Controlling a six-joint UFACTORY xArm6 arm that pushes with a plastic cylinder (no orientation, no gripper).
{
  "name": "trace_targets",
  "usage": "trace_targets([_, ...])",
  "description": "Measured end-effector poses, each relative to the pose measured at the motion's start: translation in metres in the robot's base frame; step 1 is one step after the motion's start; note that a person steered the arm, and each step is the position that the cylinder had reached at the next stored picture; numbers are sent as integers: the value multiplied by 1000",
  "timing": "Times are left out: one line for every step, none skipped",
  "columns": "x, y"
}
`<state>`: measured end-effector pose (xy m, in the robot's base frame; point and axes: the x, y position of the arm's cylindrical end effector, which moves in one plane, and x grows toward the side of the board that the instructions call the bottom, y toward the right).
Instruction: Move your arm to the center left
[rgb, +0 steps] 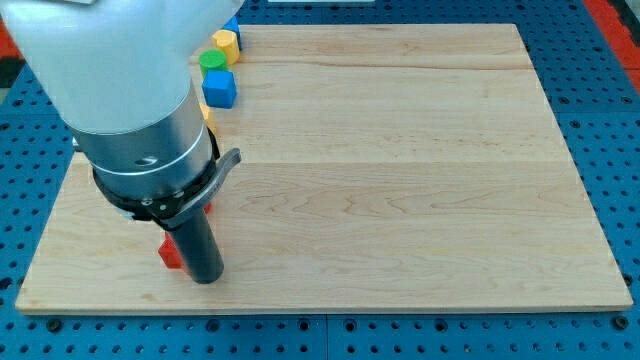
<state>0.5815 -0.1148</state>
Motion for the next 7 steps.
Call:
trace_targets([1,0])
trace_targets([3,-2])
trace_targets([3,-2])
trace_targets([22,-2])
trace_targets([37,-16])
trace_targets([31,-65])
trace_targets([-30,-151])
